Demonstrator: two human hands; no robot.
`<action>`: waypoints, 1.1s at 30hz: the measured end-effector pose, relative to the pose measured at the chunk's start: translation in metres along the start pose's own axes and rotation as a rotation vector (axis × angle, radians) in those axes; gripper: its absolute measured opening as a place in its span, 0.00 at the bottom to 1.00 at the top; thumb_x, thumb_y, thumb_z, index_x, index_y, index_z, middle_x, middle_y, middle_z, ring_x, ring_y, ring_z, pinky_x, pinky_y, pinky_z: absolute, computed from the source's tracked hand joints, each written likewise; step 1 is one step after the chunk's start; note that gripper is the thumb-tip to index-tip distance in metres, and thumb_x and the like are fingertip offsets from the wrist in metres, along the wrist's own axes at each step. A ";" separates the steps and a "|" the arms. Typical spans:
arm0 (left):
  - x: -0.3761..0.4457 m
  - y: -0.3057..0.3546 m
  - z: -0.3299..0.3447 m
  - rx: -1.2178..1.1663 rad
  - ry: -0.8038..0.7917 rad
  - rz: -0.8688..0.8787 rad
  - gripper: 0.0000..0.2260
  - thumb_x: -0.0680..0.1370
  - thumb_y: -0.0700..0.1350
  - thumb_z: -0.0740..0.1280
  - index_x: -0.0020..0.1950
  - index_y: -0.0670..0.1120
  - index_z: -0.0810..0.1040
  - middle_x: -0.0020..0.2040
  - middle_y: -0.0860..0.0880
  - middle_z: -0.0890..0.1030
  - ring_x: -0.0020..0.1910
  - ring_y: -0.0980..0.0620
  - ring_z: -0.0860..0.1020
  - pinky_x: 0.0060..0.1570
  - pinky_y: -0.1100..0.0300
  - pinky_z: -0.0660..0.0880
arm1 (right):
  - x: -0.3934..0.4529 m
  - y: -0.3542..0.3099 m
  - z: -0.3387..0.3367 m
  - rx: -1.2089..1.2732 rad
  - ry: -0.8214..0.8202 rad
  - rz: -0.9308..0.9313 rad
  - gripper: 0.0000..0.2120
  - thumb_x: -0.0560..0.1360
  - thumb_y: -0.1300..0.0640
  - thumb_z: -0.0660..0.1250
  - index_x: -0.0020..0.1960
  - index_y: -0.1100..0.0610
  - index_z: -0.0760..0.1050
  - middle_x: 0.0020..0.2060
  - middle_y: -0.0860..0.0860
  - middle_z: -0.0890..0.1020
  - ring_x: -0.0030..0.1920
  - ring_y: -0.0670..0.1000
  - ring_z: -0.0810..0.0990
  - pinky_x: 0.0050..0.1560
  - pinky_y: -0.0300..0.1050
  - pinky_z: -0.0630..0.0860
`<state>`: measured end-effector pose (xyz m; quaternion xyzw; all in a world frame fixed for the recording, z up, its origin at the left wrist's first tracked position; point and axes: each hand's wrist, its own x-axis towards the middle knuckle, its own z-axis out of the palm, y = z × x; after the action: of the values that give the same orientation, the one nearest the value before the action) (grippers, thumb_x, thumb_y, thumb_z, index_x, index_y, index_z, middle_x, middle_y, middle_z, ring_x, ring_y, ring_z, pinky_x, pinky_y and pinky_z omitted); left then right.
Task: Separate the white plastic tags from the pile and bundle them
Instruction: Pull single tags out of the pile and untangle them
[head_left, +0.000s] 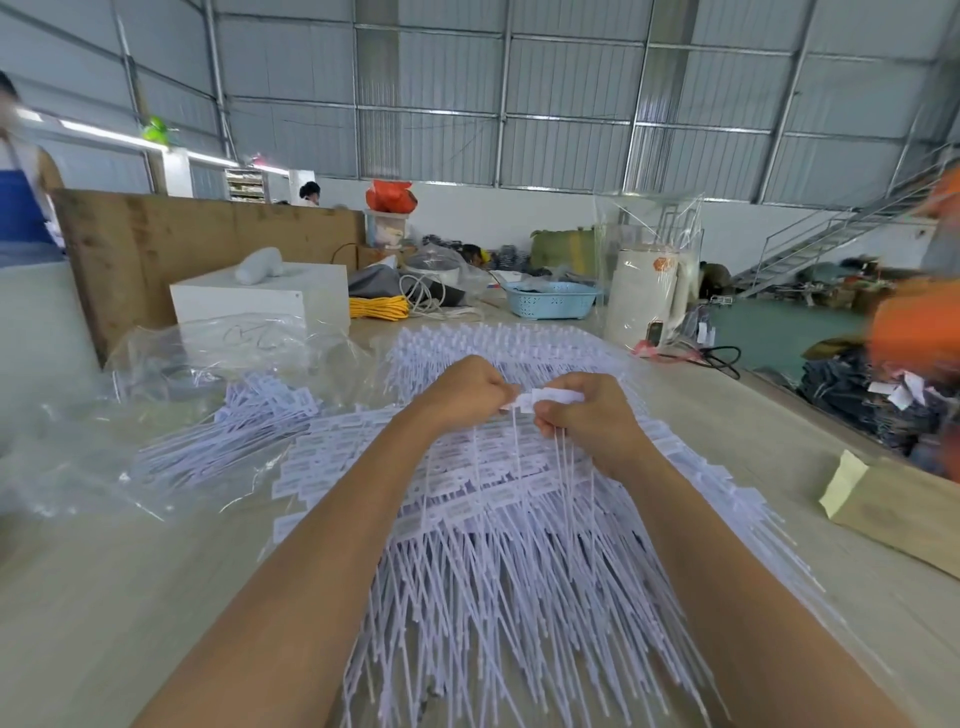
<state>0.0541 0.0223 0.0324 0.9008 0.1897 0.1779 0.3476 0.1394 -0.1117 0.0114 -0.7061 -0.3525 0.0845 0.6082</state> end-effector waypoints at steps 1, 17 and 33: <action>0.000 0.001 0.000 -0.032 0.003 -0.011 0.22 0.78 0.47 0.66 0.27 0.46 0.62 0.25 0.49 0.61 0.25 0.51 0.60 0.31 0.58 0.57 | 0.000 -0.001 0.001 -0.016 0.013 -0.023 0.03 0.72 0.72 0.67 0.45 0.68 0.76 0.29 0.58 0.78 0.24 0.47 0.75 0.30 0.38 0.74; -0.007 0.011 -0.017 -0.054 -0.148 -0.057 0.17 0.76 0.31 0.58 0.28 0.40 0.75 0.28 0.45 0.76 0.33 0.50 0.73 0.43 0.60 0.71 | 0.021 0.003 -0.066 1.137 0.133 0.248 0.04 0.78 0.67 0.58 0.50 0.67 0.70 0.38 0.56 0.73 0.24 0.44 0.74 0.27 0.31 0.74; -0.012 0.008 -0.029 0.139 -0.171 0.052 0.10 0.73 0.34 0.70 0.47 0.47 0.75 0.47 0.46 0.78 0.47 0.48 0.78 0.50 0.54 0.76 | -0.005 -0.003 0.026 0.374 -0.132 0.204 0.02 0.73 0.70 0.67 0.45 0.69 0.75 0.42 0.67 0.82 0.41 0.63 0.83 0.47 0.54 0.81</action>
<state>0.0324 0.0276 0.0556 0.9393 0.1479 0.0958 0.2945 0.1201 -0.0937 0.0061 -0.6060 -0.2967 0.2555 0.6924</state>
